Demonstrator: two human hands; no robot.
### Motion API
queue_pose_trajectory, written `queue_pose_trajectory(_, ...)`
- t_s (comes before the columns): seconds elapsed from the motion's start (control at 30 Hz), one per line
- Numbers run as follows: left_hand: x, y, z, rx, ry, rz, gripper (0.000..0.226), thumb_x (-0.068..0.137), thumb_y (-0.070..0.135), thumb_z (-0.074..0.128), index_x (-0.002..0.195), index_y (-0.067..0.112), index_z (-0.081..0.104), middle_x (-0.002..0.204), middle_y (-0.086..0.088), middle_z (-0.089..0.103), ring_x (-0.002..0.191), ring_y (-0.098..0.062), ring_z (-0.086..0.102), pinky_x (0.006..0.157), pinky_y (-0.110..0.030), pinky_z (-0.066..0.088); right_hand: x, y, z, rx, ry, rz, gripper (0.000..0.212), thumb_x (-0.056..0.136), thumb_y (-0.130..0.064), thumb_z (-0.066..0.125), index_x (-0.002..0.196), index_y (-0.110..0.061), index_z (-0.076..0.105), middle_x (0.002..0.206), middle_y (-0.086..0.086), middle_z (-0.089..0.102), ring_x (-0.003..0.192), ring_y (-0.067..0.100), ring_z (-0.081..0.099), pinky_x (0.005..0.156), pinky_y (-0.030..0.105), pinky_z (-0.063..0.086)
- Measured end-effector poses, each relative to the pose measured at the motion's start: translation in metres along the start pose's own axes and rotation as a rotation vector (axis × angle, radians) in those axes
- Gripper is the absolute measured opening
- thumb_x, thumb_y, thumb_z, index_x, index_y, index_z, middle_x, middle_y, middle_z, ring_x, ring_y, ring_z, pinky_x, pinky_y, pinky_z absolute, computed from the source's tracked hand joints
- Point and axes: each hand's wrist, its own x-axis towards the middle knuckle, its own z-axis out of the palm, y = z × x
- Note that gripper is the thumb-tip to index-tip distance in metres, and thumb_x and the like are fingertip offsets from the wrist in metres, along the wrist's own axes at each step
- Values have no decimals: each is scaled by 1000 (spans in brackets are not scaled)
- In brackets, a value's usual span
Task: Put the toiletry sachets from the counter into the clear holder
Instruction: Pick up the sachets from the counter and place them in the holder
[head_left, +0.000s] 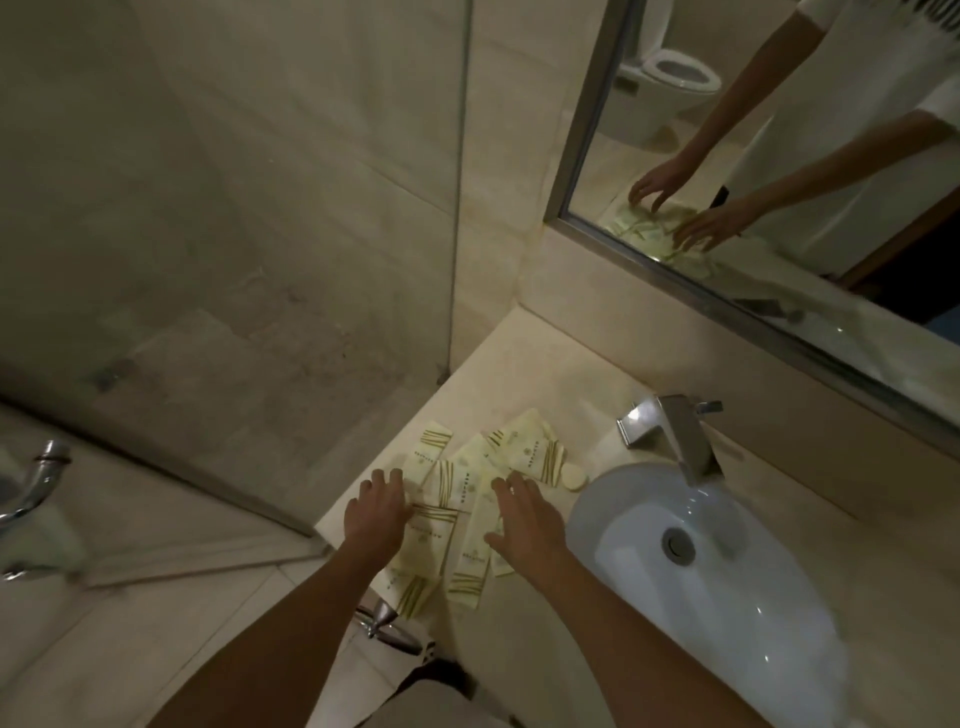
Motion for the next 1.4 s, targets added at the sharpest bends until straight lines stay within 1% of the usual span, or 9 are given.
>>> queue_pose_trajectory(0.13, 9, -2, 1, -64, -12, -30, 51, 86, 31, 64, 125, 11, 37, 118, -10, 46, 106, -26, 51, 77, -39, 53, 15, 2, 5, -31, -50, 18, 84, 81, -39, 69, 146, -19, 20, 153, 8, 22, 141, 26, 22, 107, 44, 36)
queue_pose_trajectory(0.27, 17, -4, 1, -193, -33, -61, 46, 85, 19, 65, 120, 9, 37, 115, -14, 48, 105, -29, 51, 75, -40, 50, 23, 3, 8, -90, -28, 12, 93, 74, -42, 74, 145, -17, 20, 143, 9, 34, 132, 27, 34, 103, 41, 39)
queue_pose_trajectory(0.4, 24, -7, 1, -300, -54, -92, 48, 83, 19, 65, 120, 8, 36, 114, -18, 50, 102, -33, 52, 77, -45, 51, 30, 1, 6, -123, -3, -1, 90, 70, -43, 77, 140, -14, 27, 135, 9, 41, 123, 28, 40, 100, 40, 38)
queue_pose_trajectory(0.6, 24, -3, -5, -326, -79, -124, 27, 85, 19, 63, 102, 8, 45, 107, -14, 49, 90, -25, 52, 67, -33, 42, 37, -5, 2, -151, 1, 16, 84, 63, -42, 81, 128, -12, 38, 127, 8, 42, 115, 25, 40, 97, 37, 38)
queue_pose_trajectory(0.8, 19, -3, -10, -458, -41, -128, 20, 83, 19, 65, 85, 13, 46, 97, -6, 44, 82, -21, 51, 61, -29, 41, 43, -7, 2, -70, -54, 73, 86, 57, -38, 84, 124, -15, 35, 124, 7, 43, 114, 26, 40, 96, 38, 39)
queue_pose_trajectory(1.03, 15, -14, -7, -349, 25, -95, 12, 90, 10, 54, 99, 3, 52, 107, -13, 49, 88, -25, 55, 74, -38, 50, 49, -8, -3, -57, -135, 113, 96, 57, -37, 85, 132, -12, 30, 129, 11, 42, 119, 30, 39, 100, 41, 36)
queue_pose_trajectory(1.1, 15, -16, -7, -360, 46, -78, 8, 90, 8, 53, 97, 3, 53, 106, -13, 50, 87, -25, 55, 76, -41, 51, 51, -6, -5, -40, -177, 146, 94, 57, -39, 85, 131, -11, 33, 128, 11, 44, 121, 31, 39, 101, 42, 35)
queue_pose_trajectory(1.27, 15, -21, -11, -345, 85, -55, 5, 91, 11, 54, 93, 6, 53, 103, -12, 52, 85, -25, 54, 75, -41, 51, 58, 4, -18, 26, -297, 170, 78, 63, -44, 81, 124, -9, 48, 128, 12, 53, 119, 30, 50, 99, 39, 42)
queue_pose_trajectory(1.4, 14, -15, -17, -288, 101, -18, 7, 92, 16, 54, 89, 10, 52, 97, -8, 56, 82, -23, 55, 69, -39, 49, 53, 13, -37, 215, -347, 175, 85, 70, -44, 79, 137, -8, 42, 141, 10, 47, 128, 27, 46, 102, 34, 41)
